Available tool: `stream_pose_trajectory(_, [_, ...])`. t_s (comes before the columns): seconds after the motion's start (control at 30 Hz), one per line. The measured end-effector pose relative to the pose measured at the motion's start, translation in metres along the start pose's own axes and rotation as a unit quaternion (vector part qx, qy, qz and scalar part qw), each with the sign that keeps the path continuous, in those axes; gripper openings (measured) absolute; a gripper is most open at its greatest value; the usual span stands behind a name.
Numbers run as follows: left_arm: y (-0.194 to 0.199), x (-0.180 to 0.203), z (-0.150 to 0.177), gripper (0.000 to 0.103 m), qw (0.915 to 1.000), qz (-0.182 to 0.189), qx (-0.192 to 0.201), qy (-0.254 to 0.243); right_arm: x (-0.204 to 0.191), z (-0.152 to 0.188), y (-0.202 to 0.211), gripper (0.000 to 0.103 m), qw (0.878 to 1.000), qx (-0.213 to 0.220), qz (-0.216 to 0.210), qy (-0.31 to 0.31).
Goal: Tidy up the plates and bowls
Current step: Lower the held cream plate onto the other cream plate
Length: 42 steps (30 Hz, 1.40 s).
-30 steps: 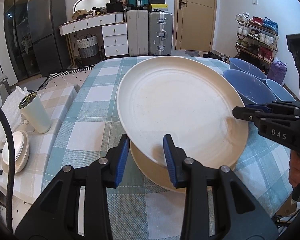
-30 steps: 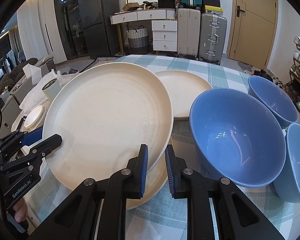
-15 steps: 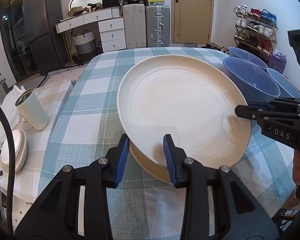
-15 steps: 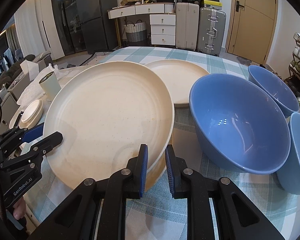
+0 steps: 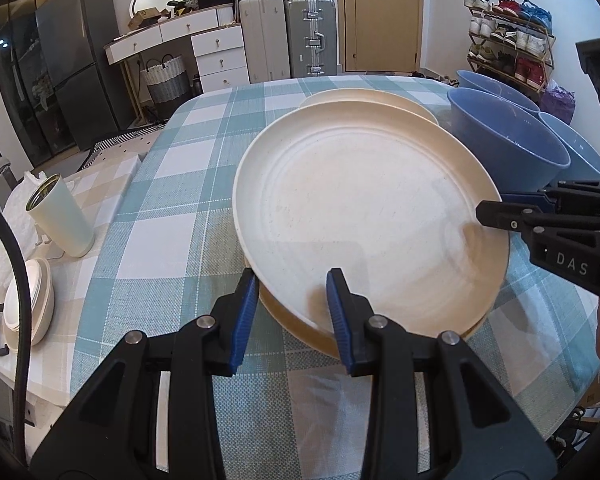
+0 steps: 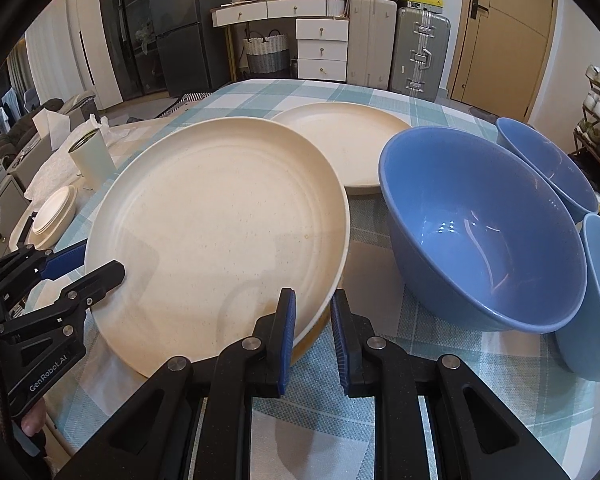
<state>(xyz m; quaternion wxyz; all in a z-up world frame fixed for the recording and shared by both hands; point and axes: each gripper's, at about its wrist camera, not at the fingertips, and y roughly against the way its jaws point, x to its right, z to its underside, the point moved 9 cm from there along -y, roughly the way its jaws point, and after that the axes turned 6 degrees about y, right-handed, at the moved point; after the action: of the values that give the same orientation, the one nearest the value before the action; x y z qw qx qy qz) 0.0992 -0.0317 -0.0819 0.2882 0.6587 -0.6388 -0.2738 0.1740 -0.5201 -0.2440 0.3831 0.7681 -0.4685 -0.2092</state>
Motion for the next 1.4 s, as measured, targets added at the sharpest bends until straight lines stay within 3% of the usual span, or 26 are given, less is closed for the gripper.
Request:
stream_pose_trajectory(0.53, [-0.014, 0.002, 0.007, 0.032, 0.9994, -0.018, -0.010, -0.029, -0.005, 0.001, -0.011, 0.018, 1.000, -0.015, 0.011, 0.008])
stream_pose_trajectory(1.0, [-0.021, 0.004, 0.011, 0.039, 0.9987, -0.024, -0.017, -0.041, -0.007, 0.003, -0.017, 0.018, 0.999, -0.022, 0.019, 0.018])
stream_pose_trajectory(1.3, [-0.022, 0.004, 0.015, 0.051, 0.9989, -0.012, -0.025, -0.038, -0.005, 0.000, -0.014, 0.021, 1.000, -0.014, 0.020, 0.018])
stream_pose_trajectory(1.4, [-0.023, 0.003, 0.015, 0.061, 0.9992, -0.002, -0.030, -0.028, -0.004, -0.002, -0.011, 0.022, 1.000, -0.009, 0.018, 0.022])
